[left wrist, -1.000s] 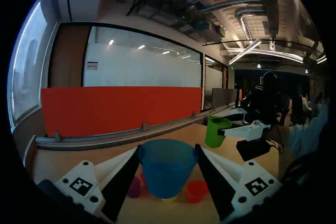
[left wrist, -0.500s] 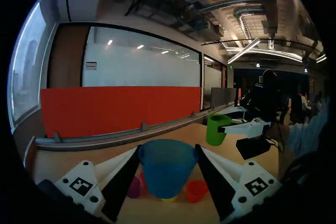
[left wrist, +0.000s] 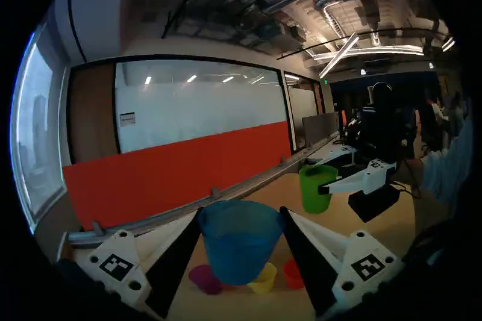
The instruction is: Pour water
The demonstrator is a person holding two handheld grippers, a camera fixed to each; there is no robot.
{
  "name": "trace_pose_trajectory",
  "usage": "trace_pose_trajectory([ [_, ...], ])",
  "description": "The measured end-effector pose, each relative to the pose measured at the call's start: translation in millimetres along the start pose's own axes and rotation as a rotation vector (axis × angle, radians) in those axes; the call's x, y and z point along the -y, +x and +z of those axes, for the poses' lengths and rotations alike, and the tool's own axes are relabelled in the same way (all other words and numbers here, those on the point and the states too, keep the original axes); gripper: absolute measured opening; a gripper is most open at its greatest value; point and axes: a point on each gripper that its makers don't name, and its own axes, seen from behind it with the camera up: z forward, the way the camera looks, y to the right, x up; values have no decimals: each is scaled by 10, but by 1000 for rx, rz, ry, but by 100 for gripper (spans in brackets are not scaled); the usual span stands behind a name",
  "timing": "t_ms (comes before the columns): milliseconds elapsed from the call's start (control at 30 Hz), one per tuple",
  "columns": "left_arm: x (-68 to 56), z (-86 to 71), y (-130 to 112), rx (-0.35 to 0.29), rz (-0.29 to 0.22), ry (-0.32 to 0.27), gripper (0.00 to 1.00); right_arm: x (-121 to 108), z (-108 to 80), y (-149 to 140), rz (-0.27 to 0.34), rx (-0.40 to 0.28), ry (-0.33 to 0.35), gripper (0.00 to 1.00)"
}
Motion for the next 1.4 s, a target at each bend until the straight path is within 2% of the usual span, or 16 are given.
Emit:
trace_pose_trajectory([
  [267,-31,-24,241,-8,138,14,90,287,26,-104,-5,10,64,92],
  [567,-50,27,446,1,291,29,90,663,117,-153,0,12,147,92],
  [833,-150,13,593,7,419,23,90,918,206,-149,3,4,200,92],
  [1400,-243,1,745,38,598,33,90,1195,323,-100,13,-12,264,92],
])
